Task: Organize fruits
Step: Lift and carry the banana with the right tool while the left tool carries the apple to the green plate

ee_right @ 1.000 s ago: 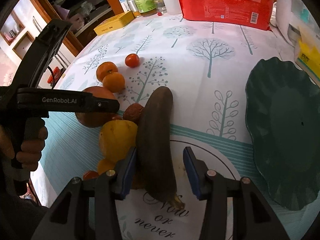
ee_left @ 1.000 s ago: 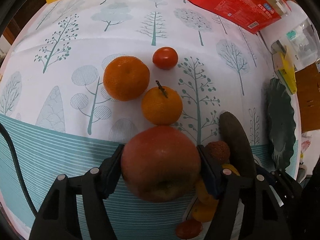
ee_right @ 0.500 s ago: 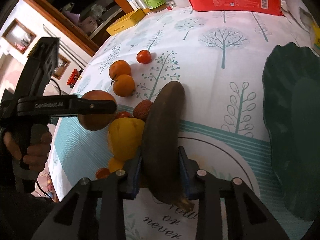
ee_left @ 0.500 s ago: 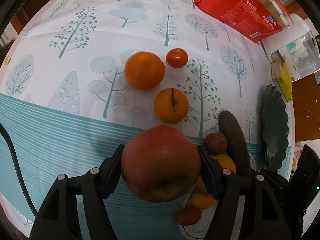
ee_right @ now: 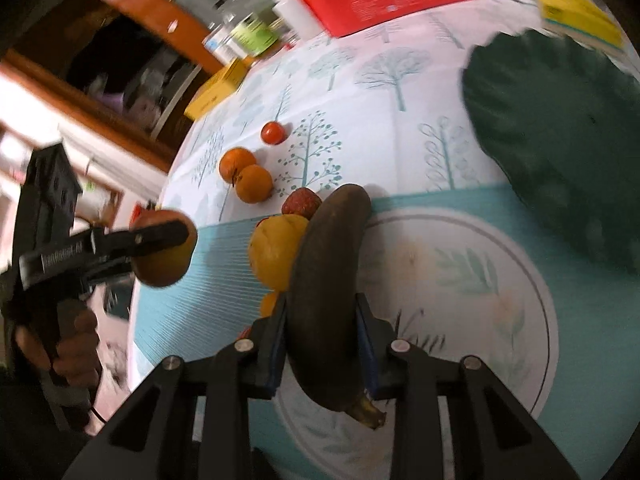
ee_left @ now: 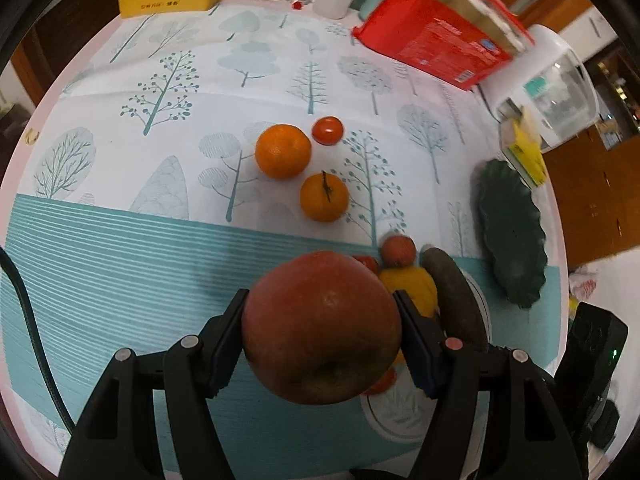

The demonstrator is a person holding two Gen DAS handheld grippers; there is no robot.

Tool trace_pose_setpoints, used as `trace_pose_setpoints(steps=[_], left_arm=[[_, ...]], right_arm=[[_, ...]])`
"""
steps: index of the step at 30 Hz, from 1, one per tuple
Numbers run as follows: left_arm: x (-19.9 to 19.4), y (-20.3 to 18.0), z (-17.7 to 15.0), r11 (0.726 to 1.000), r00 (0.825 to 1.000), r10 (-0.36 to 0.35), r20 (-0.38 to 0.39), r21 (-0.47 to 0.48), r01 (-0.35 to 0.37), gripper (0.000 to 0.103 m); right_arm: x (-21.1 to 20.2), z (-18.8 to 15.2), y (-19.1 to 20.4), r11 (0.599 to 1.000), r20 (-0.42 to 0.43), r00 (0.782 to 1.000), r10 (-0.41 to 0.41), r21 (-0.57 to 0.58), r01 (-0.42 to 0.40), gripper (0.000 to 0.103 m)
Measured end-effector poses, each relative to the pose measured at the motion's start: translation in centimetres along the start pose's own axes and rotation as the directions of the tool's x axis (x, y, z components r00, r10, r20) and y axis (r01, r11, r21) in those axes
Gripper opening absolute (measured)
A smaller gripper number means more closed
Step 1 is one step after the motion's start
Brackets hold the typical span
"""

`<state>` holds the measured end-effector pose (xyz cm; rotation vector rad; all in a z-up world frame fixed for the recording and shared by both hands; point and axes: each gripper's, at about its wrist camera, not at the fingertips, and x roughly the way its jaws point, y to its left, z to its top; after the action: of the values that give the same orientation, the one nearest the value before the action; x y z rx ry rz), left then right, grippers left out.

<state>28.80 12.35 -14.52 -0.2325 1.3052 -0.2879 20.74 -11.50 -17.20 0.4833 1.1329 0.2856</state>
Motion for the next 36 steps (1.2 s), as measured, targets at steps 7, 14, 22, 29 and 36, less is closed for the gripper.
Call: trace_pose_setpoints(steps=[7,14,22,29,36], left_arm=[[-1.4,-0.4,-2.9,0.996,1.000,-0.023,-0.017,0.083,0.024,0.068],[-2.8,-1.6,-4.6,0.990,0.999,-0.038,-0.015,0.138,0.040,0.068],[-4.0,-4.5,-5.8,0.985,0.999,-0.036,0.001,0.168,0.035,0.068],[-4.3,-9.0,-6.1,0.988,0.999,-0.032,0.035,0.153,0.026,0.068],[-3.5,-14.7,-5.9,0.992,0.996,-0.035,0.081,0.120,0.025,0.068]], right_arm=[[-2.5,-3.0,-0.5,0.990,0.115,0.993,-0.001,0.138,-0.015,0.030],[-5.8,-4.8,-1.1,0.979,0.196,0.980,-0.027,0.205,-0.014,0.030],[-9.1,-5.0,-3.3,0.973,0.256,0.965,-0.057,0.231,-0.004,0.030],[-12.4,-3.6,-6.4,0.980,0.269,0.962,-0.056,0.199,0.001,0.030],[-15.3,-0.8,-9.8,0.991,0.267,0.963,-0.036,0.132,0.001,0.030]])
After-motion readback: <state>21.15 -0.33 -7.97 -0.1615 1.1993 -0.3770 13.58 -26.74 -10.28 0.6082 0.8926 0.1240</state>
